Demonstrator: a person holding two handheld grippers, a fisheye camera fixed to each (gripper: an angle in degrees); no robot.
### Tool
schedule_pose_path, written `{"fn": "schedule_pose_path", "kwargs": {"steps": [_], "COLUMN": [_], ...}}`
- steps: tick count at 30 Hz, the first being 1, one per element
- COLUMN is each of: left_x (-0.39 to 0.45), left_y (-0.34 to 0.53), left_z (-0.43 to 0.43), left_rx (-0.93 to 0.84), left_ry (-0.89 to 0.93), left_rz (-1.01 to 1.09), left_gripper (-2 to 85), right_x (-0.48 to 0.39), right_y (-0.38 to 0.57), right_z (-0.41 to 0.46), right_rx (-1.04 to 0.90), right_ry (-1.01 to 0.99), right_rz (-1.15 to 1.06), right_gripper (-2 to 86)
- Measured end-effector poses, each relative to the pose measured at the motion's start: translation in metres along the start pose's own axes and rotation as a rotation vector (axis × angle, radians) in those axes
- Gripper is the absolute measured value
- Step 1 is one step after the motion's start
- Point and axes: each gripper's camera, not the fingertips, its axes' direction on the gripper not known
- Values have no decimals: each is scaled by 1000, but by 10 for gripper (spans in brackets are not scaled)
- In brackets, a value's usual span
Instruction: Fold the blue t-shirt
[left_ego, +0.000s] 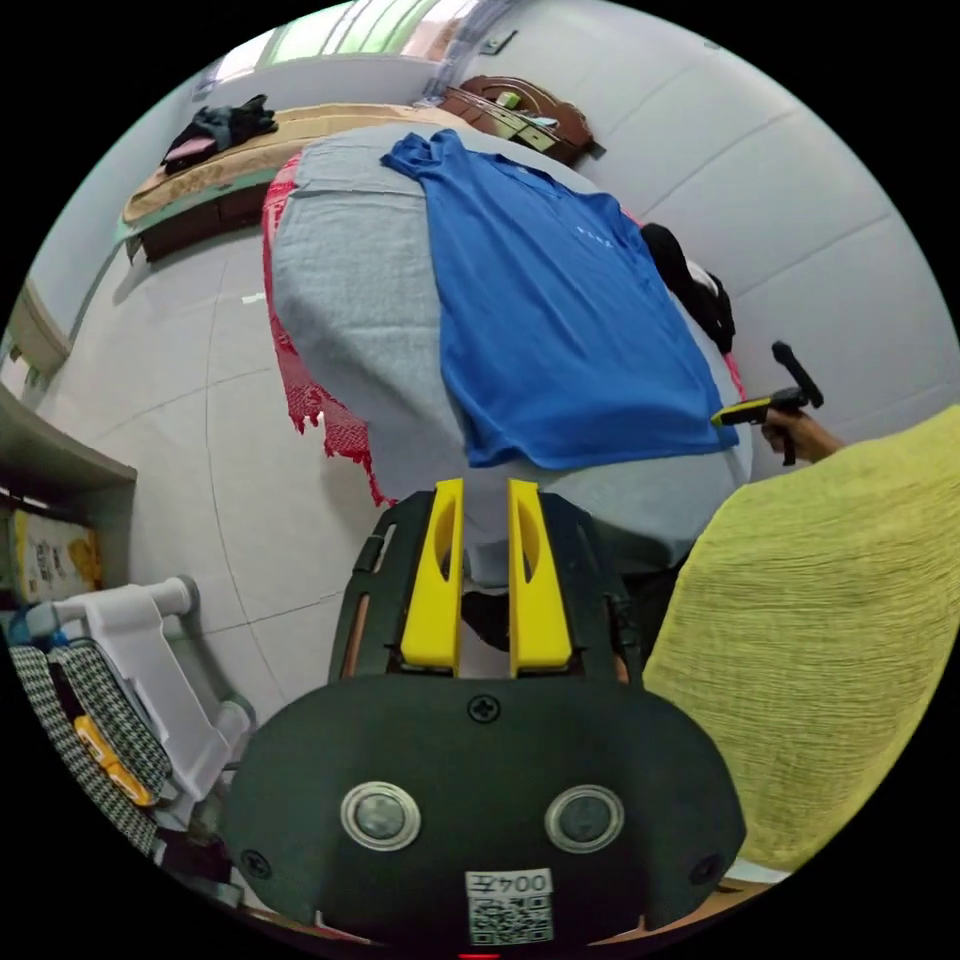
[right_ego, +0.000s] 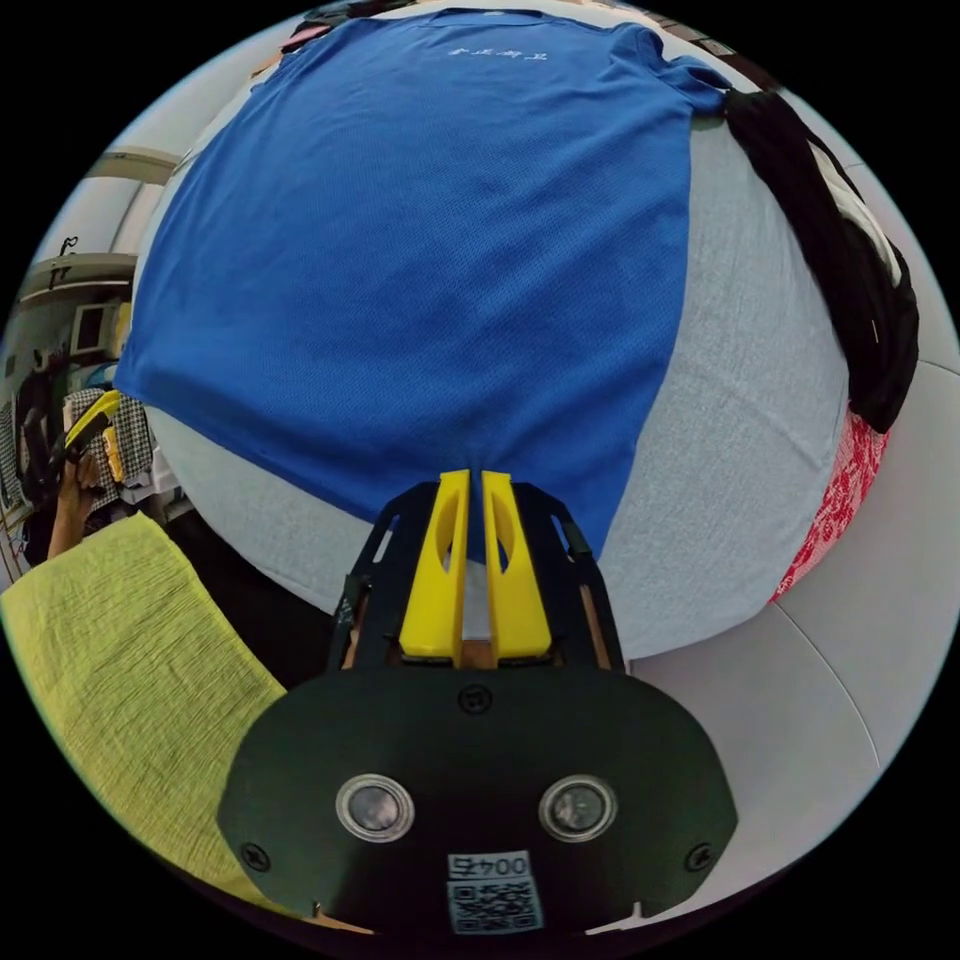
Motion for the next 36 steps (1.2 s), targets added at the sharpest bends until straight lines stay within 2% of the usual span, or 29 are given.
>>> {"fn": "schedule_pose_path", "kwargs": {"steps": [7, 13, 17, 22, 25, 30, 34, 36], "left_x": [19, 17, 20, 22, 29, 47, 63, 70], "left_y": [-9, -19, -29, -44, -59, -87, -112, -126], "left_z": [23, 42, 60, 73, 78, 80, 79, 76], "left_rx": [86, 118, 102, 93, 51, 10, -15, -15], "left_ry": [-75, -14, -17, -40, -60, -113, -151, -160], "left_rz": [-43, -104, -139, -216, -220, -194, -167, -149], "left_gripper": [76, 72, 62, 32, 26, 22, 20, 20], "right_x": [-1, 21, 45, 101, 120, 97, 88, 86], "right_y": [-5, 4, 26, 98, 137, 151, 136, 118], "right_z": [-2, -7, -10, -31, -25, -16, -21, -24], "right_rx": [-29, 18, 108, 326, 322, 299, 318, 289], "right_ry": [11, -98, -248, -380, -273, -67, -58, -78], "right_rz": [-2, 81, 105, 281, 313, 175, 91, 8], "right_gripper": [30, 31, 42, 70, 79, 87, 76, 14]}}
